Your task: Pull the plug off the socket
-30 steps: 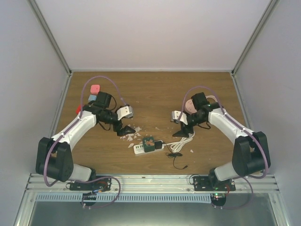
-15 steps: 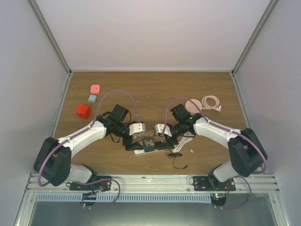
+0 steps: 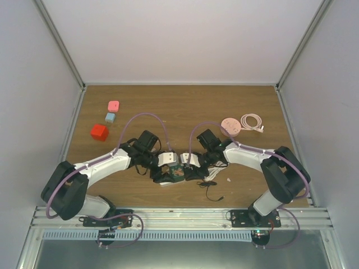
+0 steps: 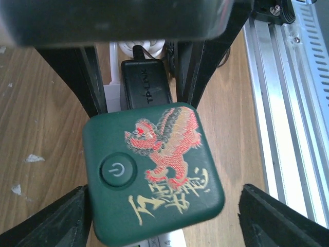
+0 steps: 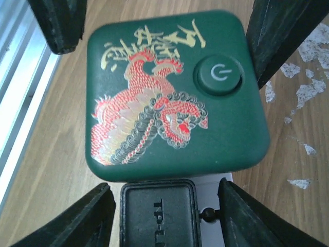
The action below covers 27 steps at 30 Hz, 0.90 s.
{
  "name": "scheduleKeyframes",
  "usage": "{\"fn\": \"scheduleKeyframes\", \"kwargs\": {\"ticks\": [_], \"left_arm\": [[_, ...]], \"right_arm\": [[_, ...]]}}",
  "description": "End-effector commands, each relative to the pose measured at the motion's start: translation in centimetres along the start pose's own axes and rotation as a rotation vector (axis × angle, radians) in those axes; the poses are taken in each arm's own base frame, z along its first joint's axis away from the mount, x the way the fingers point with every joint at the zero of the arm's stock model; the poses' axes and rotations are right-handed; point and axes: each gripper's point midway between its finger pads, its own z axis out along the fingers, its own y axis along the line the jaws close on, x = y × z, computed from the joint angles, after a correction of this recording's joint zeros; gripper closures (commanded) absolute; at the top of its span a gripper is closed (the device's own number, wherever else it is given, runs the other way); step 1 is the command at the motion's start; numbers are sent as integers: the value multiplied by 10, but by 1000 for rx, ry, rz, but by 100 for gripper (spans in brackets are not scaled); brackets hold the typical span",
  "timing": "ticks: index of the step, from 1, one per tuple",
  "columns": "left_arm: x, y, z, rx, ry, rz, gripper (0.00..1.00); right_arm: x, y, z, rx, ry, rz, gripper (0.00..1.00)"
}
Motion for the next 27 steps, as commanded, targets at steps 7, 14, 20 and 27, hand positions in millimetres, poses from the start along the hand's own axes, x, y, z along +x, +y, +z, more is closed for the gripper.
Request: {"fn": "scheduleKeyframes", "kwargs": {"ticks": [7,14,20,27], "left_arm": [[-6,8,9,-19,-22,34,31],[-17,31,-8,-83,-57,53,28],[-25,34,-32,-69,-134,135,16],[-17,38,-28,-107,-125,179,9]], "right_arm": [[5,-7,7,40,7,22,60],[2,-21,10,90,-4,58,75],[-9,-34,9,122,-35,96,83],[-8,-36,13,112,-25,112,83]]}}
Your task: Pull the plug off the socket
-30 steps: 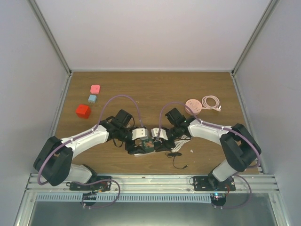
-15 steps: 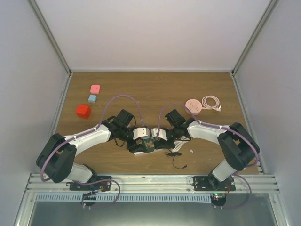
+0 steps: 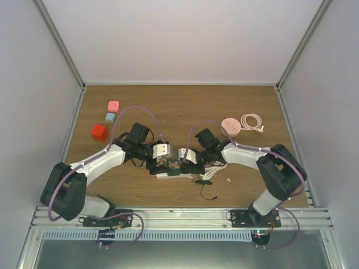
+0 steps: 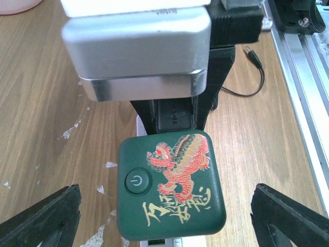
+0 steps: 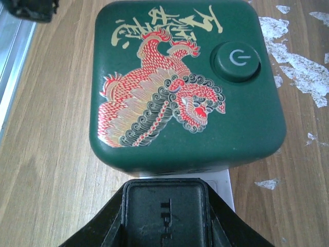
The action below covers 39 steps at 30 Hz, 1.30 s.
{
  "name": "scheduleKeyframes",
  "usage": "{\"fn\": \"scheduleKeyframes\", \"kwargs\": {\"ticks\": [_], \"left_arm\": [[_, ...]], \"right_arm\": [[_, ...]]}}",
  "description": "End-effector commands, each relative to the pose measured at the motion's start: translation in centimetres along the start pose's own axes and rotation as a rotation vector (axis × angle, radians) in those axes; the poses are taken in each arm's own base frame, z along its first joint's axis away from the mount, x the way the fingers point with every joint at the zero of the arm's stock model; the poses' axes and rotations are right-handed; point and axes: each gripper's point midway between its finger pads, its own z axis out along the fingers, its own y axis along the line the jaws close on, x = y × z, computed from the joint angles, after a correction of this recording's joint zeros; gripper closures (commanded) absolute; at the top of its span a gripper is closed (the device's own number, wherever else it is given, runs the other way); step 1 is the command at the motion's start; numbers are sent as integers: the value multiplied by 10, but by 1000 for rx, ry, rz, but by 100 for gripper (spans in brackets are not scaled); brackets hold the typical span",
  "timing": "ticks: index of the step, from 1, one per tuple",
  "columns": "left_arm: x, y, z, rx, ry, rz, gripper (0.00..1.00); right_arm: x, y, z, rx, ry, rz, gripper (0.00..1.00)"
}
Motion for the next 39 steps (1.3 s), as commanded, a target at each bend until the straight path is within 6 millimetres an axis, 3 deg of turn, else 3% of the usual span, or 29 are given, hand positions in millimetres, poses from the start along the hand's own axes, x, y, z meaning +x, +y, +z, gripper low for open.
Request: {"fn": "scheduleKeyframes", "kwargs": {"ticks": [1,5,10,13,16,22,31,39], "left_arm": [[-4,-1,2,-1,-36,54,4],[2,-10,12,36,-25,38,1],[6,-6,21,35,-9,-19,8],[5,-6,22,33,-11,-26,16],[7,-4,22,12,-9,-21,32],[-4,-8,13,-10,-52,14,47],[-23,-12,-2,-9,-117,44,55],[-20,-12,-10,3,-108,41,62]], "right_arm": [[-7,-9,6,23,-6,-3,83],[-8,-9,8,26,2,-9,83],[-8,-8,10,28,6,-16,83],[-7,-7,11,26,10,-14,83],[-4,-8,13,24,24,-9,83],[-2,-7,16,2,34,16,83],[1,-6,17,3,42,19,83],[1,-5,17,0,44,17,83]]}}
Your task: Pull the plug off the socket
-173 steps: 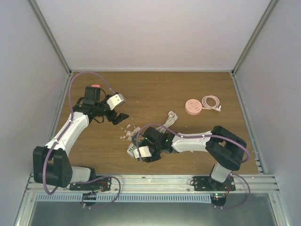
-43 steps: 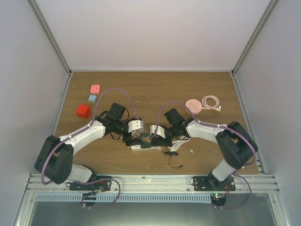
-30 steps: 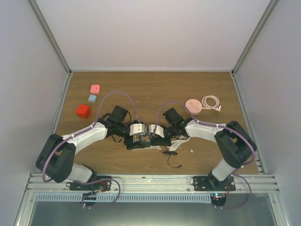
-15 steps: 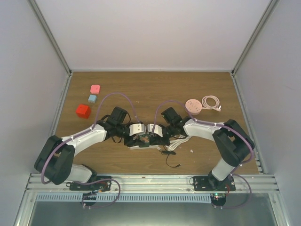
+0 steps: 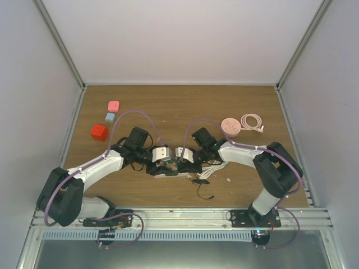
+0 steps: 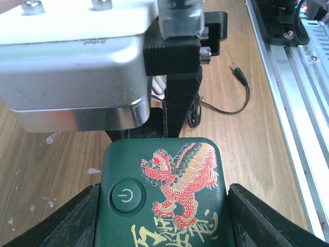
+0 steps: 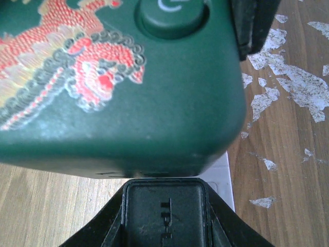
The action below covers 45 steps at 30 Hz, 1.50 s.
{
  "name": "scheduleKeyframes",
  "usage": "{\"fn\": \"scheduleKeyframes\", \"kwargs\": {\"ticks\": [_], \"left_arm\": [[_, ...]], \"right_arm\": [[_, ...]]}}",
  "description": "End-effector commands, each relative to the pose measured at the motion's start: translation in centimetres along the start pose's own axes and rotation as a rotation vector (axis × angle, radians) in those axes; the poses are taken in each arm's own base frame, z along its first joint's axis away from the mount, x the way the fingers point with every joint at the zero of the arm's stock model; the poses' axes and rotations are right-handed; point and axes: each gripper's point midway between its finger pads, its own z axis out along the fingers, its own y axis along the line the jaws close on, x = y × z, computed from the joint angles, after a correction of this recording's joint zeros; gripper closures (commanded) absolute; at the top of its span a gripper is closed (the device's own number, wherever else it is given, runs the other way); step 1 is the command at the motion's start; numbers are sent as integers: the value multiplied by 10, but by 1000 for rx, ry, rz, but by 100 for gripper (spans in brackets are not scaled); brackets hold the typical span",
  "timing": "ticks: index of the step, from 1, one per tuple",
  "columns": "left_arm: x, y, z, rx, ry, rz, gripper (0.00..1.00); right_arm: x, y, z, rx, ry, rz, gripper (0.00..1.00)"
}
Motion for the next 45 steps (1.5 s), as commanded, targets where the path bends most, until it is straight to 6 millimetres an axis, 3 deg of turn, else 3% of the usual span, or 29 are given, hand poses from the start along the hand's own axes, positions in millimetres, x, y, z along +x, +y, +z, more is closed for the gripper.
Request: {"fn": "scheduleKeyframes", "kwargs": {"ticks": [1,8,13,21,29,34,45], "left_arm": [[-20,4,-15,-2,-54,53,62],[-20,14,-46,-75,-20,67,63],[0,37,-77,-192,120,105,64],[55,64,-149,-310,448,178,64],[125,78,-210,-361,889,294,65],[161,86,-231,-355,1079,321,66],[210,101,-245,-294,1317,292,65]], "right_arm": [[9,1,8,1,37,13,83],[11,1,10,-5,44,20,74],[11,1,9,-3,44,20,58],[10,2,8,-4,43,16,36],[5,4,6,-14,27,17,29],[4,3,5,-9,27,13,29],[0,3,-1,10,23,-7,28]]}}
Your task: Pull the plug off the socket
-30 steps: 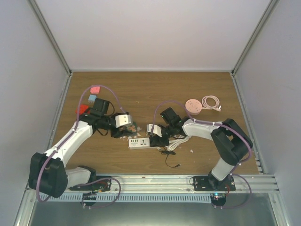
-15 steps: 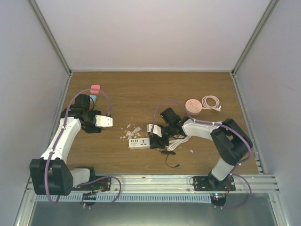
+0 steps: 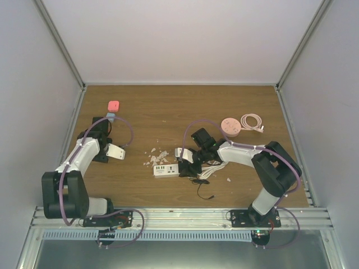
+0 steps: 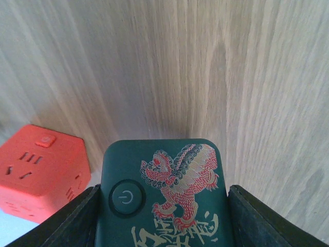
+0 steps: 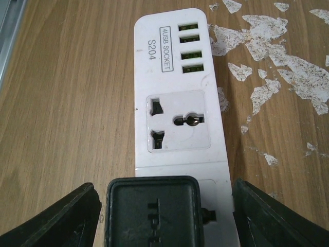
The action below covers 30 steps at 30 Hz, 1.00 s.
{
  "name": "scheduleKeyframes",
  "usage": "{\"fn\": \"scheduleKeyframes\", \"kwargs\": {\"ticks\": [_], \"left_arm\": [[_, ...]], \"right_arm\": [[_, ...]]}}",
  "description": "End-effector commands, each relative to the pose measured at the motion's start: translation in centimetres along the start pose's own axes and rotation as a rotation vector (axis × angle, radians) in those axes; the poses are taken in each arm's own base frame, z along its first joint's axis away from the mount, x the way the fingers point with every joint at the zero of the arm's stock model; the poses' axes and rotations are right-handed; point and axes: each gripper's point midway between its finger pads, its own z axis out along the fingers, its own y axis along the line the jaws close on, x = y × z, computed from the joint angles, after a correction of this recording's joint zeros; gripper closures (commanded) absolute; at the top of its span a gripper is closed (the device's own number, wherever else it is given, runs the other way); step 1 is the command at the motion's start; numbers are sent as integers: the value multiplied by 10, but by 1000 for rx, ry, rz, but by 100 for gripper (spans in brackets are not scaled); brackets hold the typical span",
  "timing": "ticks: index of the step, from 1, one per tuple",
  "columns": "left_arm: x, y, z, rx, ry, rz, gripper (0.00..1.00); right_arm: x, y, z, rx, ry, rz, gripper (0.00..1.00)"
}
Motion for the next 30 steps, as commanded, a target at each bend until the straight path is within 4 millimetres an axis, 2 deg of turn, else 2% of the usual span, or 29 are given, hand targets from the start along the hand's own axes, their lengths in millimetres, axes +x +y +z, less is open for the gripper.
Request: {"fn": "scheduleKeyframes", "kwargs": {"ticks": [1,8,14,20,26,30], "left_arm": [[23,14,12,-36,137,26,65],[36,7,35,28,245,59,62],[37,11,45,52,255,70,57],[33,20,47,54,225,53,33],[30,26,41,50,195,38,17],[25,35,29,42,141,-9,11]], "right_arm": [[-3,5,-6,8,4,-17,28],[-2,3,-5,16,11,-31,28],[-1,4,-7,19,13,-41,28],[-3,3,-8,27,12,-48,28],[-3,5,-8,17,7,-49,28],[-2,5,-7,11,11,-44,28]]}}
